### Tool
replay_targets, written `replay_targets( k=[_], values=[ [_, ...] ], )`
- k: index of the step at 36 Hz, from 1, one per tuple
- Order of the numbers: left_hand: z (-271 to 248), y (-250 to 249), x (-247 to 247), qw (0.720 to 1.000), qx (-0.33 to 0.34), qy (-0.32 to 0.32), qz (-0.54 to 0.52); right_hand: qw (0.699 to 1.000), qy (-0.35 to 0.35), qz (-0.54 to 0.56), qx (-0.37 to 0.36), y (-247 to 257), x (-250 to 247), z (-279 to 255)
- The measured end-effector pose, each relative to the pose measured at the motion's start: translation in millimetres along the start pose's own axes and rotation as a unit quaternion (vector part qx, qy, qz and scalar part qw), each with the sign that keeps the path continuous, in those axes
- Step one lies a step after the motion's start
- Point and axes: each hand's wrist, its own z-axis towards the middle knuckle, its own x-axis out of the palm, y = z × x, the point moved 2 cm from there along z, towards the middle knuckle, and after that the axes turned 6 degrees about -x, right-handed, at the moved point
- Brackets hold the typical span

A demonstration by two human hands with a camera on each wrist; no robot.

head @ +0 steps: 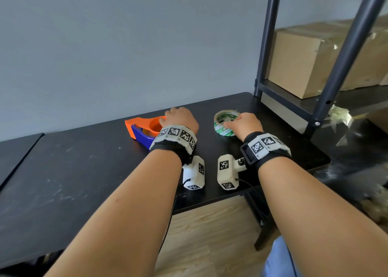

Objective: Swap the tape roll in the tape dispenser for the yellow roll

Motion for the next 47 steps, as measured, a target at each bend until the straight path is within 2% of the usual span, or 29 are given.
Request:
replay_targets(
  k=[4, 6, 10, 14, 21, 27, 31, 34, 36, 38, 41, 43, 47],
  values=[
    [3, 15, -4, 0.997, -0.065, -0.026, -0.013, 1.000, 0.016, -0.008, -0.004, 7, 6, -5],
    [5, 22, -5, 0.996, -0.083, 0.007, -0.015, 1.000, 0.025, -0.013, -0.009, 10, 12, -6],
    [4, 30, -9, 0.992, -0.058, 0.112, 0.032, 0.998, 0.051, -0.027, -0.025, 18, 25, -7],
    [-1, 36, -13, 0.989, -0.022, 0.134, 0.050, 0.995, 0.074, -0.051, -0.048, 26, 39, -9],
    [-7, 66, -23, 0.995, -0.011, 0.090, 0.052, 0.988, 0.100, -0.078, -0.085, 49, 58, -19],
    [7, 100, -23, 0.987, -0.046, 0.101, 0.117, 0.981, 0.129, -0.092, -0.111, 73, 81, -23],
    [13, 116, -25, 0.979, -0.064, 0.138, 0.138, 0.971, 0.153, -0.122, -0.141, 86, 90, -27],
    [15, 128, -22, 0.987, -0.061, 0.117, 0.088, 0.963, 0.161, -0.145, -0.160, 94, 93, -31],
    [21, 137, -16, 0.997, -0.035, 0.054, 0.042, 0.960, 0.163, -0.153, -0.169, 97, 95, -33],
    [22, 141, -14, 0.999, -0.037, 0.024, 0.016, 0.959, 0.164, -0.152, -0.174, 99, 95, -35],
    [17, 139, -17, 0.998, -0.047, 0.047, -0.004, 0.964, 0.144, -0.134, -0.178, 104, 90, -39],
    [12, 136, -22, 0.994, -0.061, 0.086, 0.029, 0.971, 0.120, -0.118, -0.170, 107, 87, -41],
    [8, 138, -27, 0.997, -0.041, 0.059, 0.037, 0.969, 0.125, -0.127, -0.174, 114, 84, -45]
  ],
)
